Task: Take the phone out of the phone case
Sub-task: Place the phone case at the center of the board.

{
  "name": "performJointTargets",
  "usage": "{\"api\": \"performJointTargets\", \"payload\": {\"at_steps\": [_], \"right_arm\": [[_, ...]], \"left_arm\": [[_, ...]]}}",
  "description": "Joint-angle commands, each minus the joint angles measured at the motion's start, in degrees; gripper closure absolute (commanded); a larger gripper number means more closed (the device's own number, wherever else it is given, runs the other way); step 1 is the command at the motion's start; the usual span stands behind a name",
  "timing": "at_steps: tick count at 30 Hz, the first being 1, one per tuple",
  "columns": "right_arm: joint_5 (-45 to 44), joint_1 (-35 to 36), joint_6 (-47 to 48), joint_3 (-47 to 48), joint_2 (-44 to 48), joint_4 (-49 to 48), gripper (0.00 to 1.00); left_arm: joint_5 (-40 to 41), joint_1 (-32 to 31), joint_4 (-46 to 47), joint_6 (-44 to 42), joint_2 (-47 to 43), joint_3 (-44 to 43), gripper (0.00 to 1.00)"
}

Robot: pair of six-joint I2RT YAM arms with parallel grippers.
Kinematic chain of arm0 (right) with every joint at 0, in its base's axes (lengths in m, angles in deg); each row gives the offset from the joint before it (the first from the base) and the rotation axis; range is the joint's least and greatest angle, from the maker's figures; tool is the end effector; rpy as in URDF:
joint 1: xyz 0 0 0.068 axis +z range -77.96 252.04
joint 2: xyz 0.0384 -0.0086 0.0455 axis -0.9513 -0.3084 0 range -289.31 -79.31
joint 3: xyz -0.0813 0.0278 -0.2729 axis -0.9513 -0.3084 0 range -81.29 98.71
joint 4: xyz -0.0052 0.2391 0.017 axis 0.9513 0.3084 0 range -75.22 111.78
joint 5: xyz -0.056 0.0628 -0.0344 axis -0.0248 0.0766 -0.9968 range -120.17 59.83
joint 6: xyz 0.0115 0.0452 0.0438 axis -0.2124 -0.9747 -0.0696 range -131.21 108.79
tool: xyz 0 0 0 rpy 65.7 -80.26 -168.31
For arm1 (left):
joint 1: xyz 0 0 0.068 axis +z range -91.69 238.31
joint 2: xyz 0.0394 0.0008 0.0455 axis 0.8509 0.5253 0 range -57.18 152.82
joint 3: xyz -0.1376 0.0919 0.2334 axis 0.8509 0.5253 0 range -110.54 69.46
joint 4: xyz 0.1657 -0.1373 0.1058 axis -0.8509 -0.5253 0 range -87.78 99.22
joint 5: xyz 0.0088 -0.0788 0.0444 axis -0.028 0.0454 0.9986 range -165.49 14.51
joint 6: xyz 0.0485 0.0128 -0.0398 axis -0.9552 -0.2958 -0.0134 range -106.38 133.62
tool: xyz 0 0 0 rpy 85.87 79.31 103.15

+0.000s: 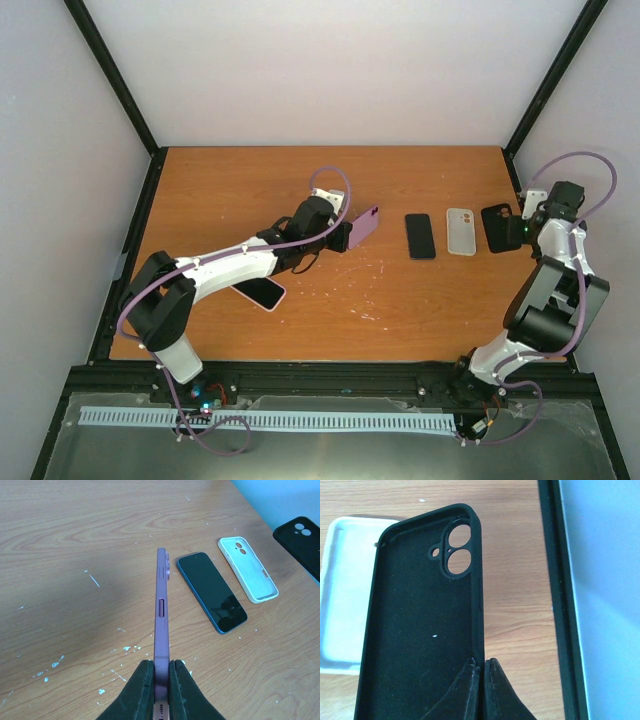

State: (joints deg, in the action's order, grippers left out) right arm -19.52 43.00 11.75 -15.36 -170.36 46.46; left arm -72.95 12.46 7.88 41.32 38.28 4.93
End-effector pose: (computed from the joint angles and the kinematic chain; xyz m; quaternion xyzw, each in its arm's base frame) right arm 0.2829 -0.1466 0.2488 0.0240 0.9542 -0.0447 0.2947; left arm 0.2607 -0.2653 0.2615 0.1275 0.8663 -0.2733 0.3982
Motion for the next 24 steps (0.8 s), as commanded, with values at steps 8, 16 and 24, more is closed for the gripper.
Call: {"api": "performJointTargets", "payload": {"at_steps": [8, 16, 24], "right_arm": [[-1.99, -1.29, -1.78, 1.71, -12.29, -12.86, 0.97], [-2.46, -1.29, -2.03, 3.66, -19.08, -14.26, 0.97], [-2.47, -1.33, -2.36, 2.72, -17.58, -13.8, 0.7]], "left_arm": [[-0.64, 0.19, 4.75, -1.35, -1.13, -0.49, 1.0], [-0.41, 0.19, 5.27, -0.91, -1.52, 0.68, 1.0], [-0.07, 0.15, 5.11, -2.08, -0.65, 0.1, 1.0]]}}
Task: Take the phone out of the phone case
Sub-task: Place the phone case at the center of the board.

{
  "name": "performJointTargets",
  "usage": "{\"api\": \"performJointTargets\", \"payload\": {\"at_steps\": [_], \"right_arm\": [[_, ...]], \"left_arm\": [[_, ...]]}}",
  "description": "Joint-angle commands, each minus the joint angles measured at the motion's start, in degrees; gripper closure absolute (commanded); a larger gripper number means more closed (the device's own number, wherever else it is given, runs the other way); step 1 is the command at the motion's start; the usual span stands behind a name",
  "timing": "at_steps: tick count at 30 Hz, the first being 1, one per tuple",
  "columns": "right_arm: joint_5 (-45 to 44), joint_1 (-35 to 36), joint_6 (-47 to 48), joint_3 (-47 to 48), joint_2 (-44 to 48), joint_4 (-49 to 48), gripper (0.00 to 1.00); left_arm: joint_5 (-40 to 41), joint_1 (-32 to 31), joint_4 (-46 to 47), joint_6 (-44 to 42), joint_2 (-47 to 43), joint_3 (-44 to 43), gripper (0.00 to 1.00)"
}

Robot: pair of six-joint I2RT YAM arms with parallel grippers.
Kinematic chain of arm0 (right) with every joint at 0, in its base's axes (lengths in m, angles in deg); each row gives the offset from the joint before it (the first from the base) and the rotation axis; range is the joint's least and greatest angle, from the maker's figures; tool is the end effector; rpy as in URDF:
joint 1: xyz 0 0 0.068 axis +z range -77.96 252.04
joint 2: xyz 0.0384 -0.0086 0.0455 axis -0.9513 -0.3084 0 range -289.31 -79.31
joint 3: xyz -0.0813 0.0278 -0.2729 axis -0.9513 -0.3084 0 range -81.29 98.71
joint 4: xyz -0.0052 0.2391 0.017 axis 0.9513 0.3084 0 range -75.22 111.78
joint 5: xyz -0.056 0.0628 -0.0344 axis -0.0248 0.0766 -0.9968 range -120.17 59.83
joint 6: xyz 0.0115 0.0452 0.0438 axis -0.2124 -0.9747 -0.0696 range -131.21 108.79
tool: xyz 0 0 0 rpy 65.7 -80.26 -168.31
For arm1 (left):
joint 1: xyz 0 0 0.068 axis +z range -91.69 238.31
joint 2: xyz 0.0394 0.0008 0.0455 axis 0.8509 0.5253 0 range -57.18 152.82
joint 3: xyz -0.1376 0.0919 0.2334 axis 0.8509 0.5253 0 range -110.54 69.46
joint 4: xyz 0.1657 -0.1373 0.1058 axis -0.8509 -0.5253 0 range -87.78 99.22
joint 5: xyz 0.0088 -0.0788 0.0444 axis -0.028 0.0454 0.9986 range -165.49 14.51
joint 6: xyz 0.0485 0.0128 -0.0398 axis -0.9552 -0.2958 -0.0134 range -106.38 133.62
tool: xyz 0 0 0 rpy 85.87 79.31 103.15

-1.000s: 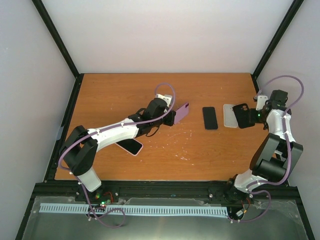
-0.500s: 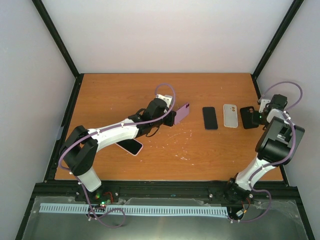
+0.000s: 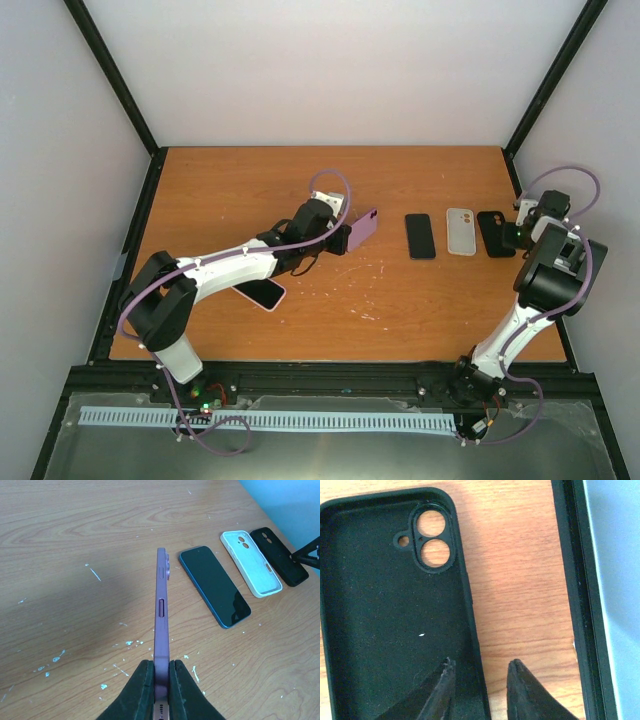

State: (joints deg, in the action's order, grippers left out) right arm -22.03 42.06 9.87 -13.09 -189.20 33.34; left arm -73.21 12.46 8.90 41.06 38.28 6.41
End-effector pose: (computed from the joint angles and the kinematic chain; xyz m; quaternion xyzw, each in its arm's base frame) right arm 0.3336 -0.1844 0.1652 0.0565 0.9626 -0.0484 0.2607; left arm 0.2590 -0.2638 0.2550 0.1310 0.8677 -0.2719 0.3949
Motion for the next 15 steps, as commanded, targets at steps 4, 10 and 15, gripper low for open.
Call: {"api": "performJointTargets", "payload": {"at_steps": [4, 10, 15], "right_arm": [[-0.29, -0.43, -0.69, -0.2, 4.49, 2.34, 0.64], [9.05, 0.01, 0.0, -4.55, 14.87, 8.29, 0.52], [16.25, 2.77, 1.86, -6.45, 21.57, 16.61, 0.51]], "left_arm": [[0.94, 0.19, 2.98, -3.11, -0.19, -2.68, 1.0], [8.01, -1.58, -0.95, -8.19, 1.02, -5.59, 1.0], [21.58, -4.92, -6.59, -15.98, 5.3, -10.74, 1.0]]}}
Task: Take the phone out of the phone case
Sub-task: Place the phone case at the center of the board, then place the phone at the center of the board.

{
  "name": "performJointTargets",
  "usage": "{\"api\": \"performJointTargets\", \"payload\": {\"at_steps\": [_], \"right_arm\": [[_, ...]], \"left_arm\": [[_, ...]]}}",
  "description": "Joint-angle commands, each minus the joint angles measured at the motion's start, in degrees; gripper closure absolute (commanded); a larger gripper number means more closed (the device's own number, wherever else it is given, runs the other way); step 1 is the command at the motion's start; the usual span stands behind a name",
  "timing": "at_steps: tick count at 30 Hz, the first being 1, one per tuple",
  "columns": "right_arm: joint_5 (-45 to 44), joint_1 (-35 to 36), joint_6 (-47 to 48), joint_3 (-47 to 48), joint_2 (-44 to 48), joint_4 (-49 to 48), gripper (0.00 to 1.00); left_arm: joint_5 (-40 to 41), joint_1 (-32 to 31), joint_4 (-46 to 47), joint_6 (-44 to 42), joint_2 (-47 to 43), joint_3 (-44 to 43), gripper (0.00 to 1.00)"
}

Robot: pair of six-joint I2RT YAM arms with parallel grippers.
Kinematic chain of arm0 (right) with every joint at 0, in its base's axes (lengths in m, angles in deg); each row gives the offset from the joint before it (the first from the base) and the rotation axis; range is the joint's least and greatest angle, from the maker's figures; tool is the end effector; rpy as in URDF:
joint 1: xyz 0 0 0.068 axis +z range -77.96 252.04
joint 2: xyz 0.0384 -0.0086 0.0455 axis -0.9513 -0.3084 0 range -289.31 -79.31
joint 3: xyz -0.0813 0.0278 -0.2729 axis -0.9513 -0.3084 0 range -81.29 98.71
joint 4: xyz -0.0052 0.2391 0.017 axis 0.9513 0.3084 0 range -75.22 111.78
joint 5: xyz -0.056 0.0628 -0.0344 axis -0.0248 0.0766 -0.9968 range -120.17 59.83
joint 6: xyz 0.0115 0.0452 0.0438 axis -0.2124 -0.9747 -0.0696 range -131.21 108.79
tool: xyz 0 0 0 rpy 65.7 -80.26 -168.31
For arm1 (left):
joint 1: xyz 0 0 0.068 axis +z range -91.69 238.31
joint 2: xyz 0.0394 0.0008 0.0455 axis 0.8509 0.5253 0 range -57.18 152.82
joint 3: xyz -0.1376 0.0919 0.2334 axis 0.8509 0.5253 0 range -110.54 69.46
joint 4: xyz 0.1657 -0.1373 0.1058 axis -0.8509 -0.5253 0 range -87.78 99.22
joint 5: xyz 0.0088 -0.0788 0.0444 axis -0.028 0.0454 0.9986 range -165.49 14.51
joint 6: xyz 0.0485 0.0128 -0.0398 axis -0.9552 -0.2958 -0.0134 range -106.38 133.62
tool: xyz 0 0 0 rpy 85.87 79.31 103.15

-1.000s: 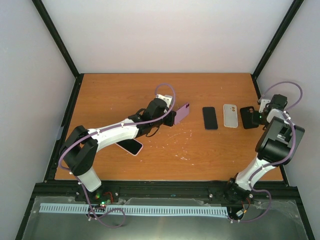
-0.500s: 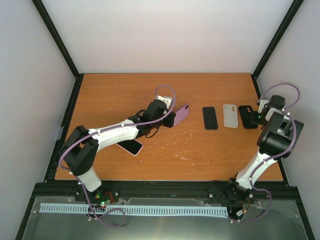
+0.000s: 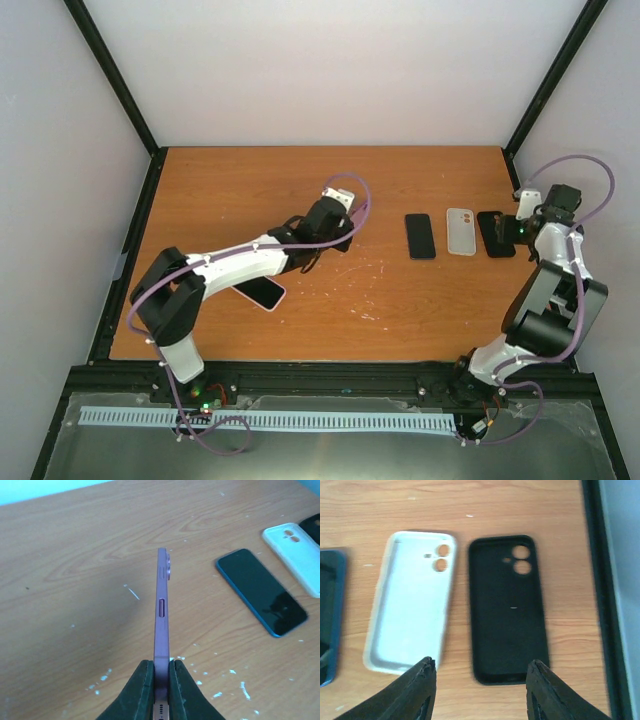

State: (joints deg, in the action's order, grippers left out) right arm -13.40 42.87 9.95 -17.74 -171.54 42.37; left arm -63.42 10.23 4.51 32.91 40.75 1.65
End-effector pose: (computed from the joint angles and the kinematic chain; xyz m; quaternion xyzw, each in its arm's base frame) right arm 0.2878 -0.1443 0.2363 0.0238 0.9474 0.0043 0.3191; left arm 0.2621 -0.2763 0.2593 0.1720 0.8658 -0.1778 0.4349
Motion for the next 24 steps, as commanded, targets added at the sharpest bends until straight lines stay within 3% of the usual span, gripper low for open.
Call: {"api": "performJointTargets", "payload": {"at_steps": [1, 4, 11, 14, 24], "right_arm": [[10.28, 2.41, 2.36, -1.95, 5.33, 9.07, 0.45], [13.46, 3.99, -0.12, -2.83, 8.37, 10.31, 0.39], [18.43, 5.43, -4.25, -3.07, 9.78, 10.42, 0.39], [21.14, 6.14, -6.83, -2.96, 8.59, 9.37, 0.39], [21.99, 9.55, -9.41, -2.18, 6.02, 8.0, 0.39]], "left_arm": [[13.89, -3.29, -2.81, -9.38, 3.93, -6.62, 1.0], [18.78, -4.77, -4.05, -12.91, 7.64, -8.57, 1.0], [37.86, -10.39, -4.97, -20.72, 16.21, -11.99, 1.0], [48.24, -13.2, -5.98, -20.07, 20.3, -13.64, 1.0], [46.24, -17.69, -15.86, -11.42, 30.21, -20.38, 1.0]]}}
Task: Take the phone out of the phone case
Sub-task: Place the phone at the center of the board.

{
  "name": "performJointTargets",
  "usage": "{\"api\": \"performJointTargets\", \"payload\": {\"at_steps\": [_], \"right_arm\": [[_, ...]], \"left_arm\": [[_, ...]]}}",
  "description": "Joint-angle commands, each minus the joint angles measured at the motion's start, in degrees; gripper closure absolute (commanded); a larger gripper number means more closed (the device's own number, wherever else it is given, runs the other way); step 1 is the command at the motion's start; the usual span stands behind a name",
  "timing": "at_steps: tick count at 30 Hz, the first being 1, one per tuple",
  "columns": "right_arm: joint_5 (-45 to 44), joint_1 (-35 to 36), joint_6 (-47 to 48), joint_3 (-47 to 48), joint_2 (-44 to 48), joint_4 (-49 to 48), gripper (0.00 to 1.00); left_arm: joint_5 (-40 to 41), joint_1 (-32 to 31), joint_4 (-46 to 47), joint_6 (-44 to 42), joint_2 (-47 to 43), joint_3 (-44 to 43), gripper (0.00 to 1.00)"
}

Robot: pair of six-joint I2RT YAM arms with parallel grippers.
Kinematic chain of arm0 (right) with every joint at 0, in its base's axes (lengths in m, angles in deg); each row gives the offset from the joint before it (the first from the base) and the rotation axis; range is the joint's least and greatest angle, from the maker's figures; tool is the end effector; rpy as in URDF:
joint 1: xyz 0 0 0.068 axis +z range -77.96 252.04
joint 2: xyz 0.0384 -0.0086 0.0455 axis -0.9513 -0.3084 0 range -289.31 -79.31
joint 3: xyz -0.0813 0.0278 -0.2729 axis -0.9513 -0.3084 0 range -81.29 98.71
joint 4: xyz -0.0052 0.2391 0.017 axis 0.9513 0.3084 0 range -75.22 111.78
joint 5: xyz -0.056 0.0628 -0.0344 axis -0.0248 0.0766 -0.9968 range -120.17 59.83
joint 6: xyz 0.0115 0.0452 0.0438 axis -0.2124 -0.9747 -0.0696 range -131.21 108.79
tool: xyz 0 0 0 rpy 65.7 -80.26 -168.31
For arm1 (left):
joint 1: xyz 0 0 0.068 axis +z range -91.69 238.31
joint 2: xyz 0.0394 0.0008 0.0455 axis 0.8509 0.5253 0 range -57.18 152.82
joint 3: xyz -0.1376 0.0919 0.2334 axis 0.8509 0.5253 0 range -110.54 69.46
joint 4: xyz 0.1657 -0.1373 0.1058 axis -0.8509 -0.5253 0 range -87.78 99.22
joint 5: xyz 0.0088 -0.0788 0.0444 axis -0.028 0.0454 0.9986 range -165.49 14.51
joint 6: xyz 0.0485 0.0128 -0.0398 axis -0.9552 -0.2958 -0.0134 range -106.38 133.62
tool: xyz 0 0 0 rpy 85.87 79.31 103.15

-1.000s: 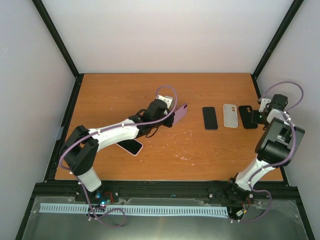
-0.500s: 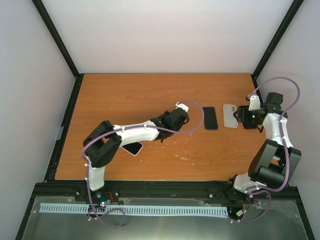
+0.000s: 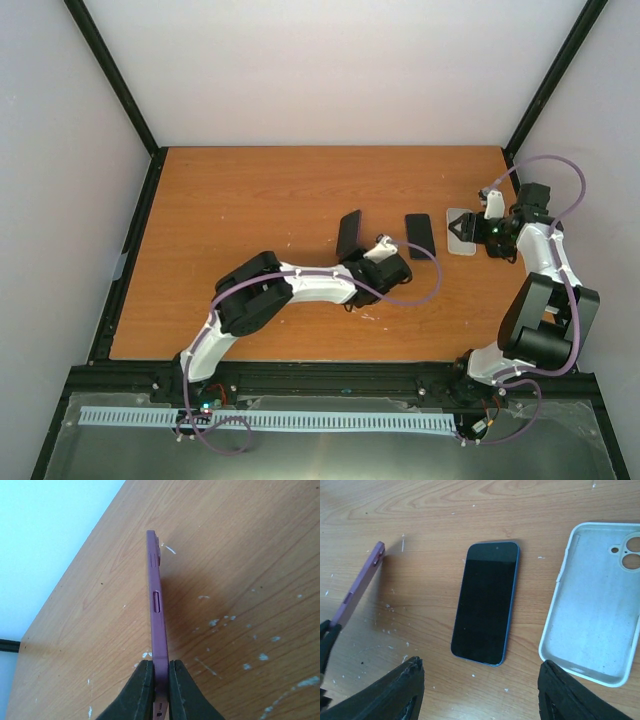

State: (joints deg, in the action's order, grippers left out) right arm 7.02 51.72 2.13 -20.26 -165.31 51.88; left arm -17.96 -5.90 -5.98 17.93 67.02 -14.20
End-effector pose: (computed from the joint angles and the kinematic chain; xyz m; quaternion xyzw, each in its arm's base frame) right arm 0.2731 -0.0692 0.2511 -0.0209 0.9227 0.2300 0.3086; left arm 0.2293 -0.3782 0.1615 0.2954 0.7966 0.2348 0.4723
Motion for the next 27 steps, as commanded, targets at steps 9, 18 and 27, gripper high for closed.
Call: {"api": "performJointTargets", "payload": {"at_steps": [9, 18, 27], "right_arm": [[1.93, 0.72, -1.83, -0.09, -0.22, -1.6, 0.39], [3.6, 0.96, 3.03, 0.41, -0.86, 0.72, 0.38], [2.09, 3.74, 8.09, 3.61, -4.34, 5.74, 0.39]], "left_arm": [[-0.34, -3.27, -11.74, 8.51, 10.71, -11.5, 0.97], [-5.89, -3.36, -10.07, 8.81, 9.17, -11.04, 0.78], [-13.09, -2.43, -7.01, 9.67, 2.32, -6.89, 0.52]]}}
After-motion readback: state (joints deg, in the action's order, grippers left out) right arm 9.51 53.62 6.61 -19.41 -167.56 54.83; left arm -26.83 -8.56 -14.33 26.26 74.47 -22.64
